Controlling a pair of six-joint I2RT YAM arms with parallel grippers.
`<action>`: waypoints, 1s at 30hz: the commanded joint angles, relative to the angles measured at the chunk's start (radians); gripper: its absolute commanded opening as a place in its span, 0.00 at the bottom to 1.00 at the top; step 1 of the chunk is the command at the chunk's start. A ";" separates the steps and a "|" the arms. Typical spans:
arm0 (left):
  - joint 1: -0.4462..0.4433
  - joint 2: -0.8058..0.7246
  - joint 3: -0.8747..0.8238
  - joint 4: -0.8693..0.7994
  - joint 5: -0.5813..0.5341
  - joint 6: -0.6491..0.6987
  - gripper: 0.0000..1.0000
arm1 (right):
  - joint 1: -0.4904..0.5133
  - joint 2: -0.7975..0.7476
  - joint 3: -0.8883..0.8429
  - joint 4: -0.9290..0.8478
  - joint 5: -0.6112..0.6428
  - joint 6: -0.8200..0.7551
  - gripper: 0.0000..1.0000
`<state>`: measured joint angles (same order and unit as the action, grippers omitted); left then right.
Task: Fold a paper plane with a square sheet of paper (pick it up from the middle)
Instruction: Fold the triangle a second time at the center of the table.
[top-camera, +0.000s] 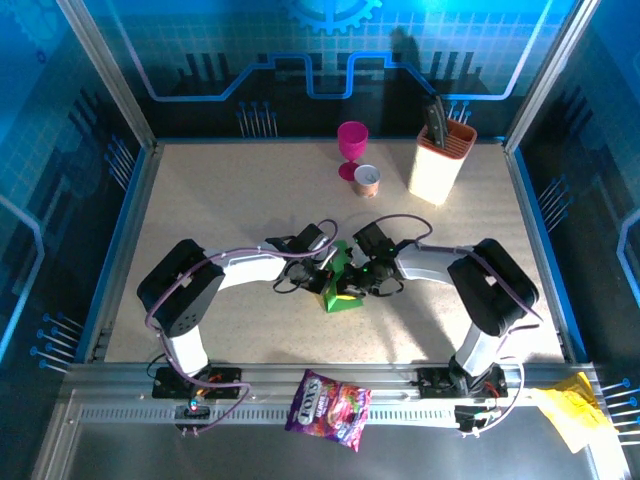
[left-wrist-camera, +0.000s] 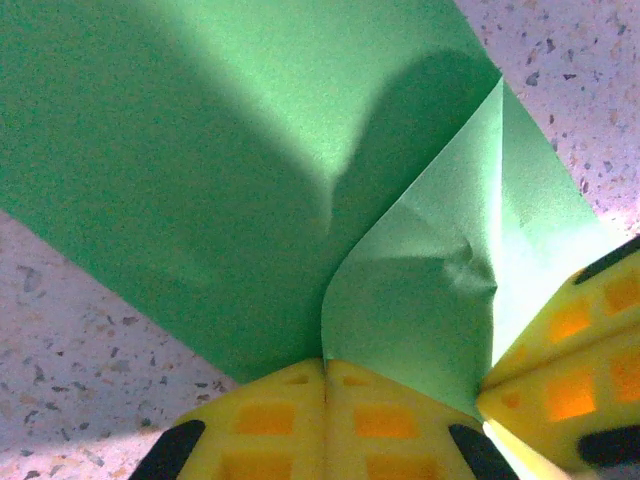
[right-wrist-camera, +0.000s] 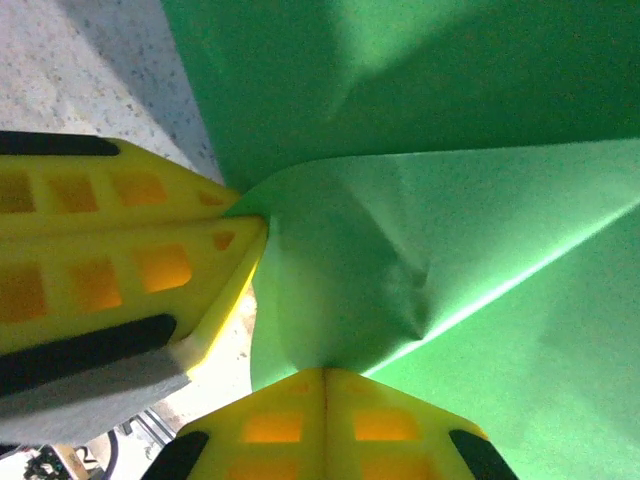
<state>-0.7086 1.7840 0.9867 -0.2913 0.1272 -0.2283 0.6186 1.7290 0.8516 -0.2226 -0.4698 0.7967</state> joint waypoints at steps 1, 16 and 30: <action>0.007 0.031 0.013 -0.040 -0.004 0.027 0.00 | 0.016 0.042 0.021 0.012 0.021 0.020 0.00; 0.013 0.018 0.025 -0.052 -0.042 0.010 0.15 | 0.017 0.076 -0.003 0.017 0.034 0.033 0.00; 0.032 -0.122 -0.021 -0.029 -0.018 -0.071 0.49 | 0.017 0.083 -0.001 0.011 0.034 0.044 0.00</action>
<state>-0.6834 1.7184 0.9913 -0.3145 0.0906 -0.2630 0.6220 1.7760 0.8585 -0.1844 -0.4751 0.8310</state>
